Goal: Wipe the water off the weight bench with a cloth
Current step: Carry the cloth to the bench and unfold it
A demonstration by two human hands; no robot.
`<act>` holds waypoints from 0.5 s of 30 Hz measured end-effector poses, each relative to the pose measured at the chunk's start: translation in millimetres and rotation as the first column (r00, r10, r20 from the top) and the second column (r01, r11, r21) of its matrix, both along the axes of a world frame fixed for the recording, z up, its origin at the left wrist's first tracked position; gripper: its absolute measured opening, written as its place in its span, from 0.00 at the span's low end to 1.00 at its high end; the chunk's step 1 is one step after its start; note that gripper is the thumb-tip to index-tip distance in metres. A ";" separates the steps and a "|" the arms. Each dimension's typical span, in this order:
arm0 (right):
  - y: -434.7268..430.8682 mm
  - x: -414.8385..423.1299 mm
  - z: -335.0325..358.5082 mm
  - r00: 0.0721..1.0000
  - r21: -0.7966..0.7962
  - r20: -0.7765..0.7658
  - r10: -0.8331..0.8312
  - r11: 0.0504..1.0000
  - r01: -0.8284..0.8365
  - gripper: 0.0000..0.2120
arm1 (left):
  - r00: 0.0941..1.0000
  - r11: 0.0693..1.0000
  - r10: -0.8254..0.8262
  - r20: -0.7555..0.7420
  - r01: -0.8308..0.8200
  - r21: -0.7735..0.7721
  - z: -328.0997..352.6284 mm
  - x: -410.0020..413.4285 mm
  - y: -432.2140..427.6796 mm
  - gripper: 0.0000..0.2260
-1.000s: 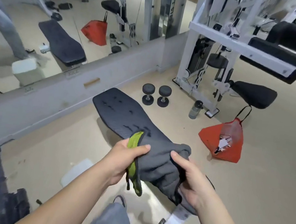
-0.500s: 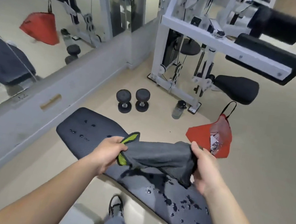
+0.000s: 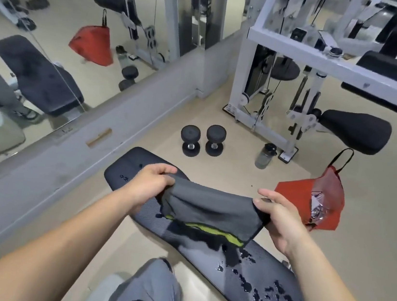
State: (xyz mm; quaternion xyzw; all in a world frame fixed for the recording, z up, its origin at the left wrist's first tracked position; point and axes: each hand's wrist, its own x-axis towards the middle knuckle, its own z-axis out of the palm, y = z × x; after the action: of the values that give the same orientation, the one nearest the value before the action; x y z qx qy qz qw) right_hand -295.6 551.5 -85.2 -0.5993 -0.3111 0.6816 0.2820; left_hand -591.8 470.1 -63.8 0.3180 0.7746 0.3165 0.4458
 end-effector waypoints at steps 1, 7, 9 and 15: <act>0.4 -1.7 1.5 0.992 0.015 0.041 0.119 0.993 -0.120 0.23 | 0.992 0.993 -0.106 -0.063 0.103 -0.050 1.4 -5.8 -0.4 0.18; 2.3 -52.1 -14.7 0.545 0.004 0.645 0.537 0.710 -0.704 0.24 | 0.452 0.681 -0.732 -0.509 0.516 -0.521 -15.9 -46.9 12.6 0.25; 5.8 -69.7 -27.0 0.580 0.048 0.680 0.449 0.762 -0.646 0.10 | 0.447 0.706 -0.704 -0.552 0.517 -0.483 -25.7 -67.4 21.2 0.09; 22.4 -136.9 -44.5 0.938 0.105 0.308 0.158 0.974 -0.198 0.07 | 0.769 0.835 -0.549 -0.328 0.491 -0.248 -65.1 -182.4 65.0 0.09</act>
State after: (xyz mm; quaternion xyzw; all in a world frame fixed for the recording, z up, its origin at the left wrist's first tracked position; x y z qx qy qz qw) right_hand -432.5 573.9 -129.7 -0.6439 -0.4482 0.5839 0.2088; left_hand -774.2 535.0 -128.9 0.5422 0.7492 0.0529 0.3768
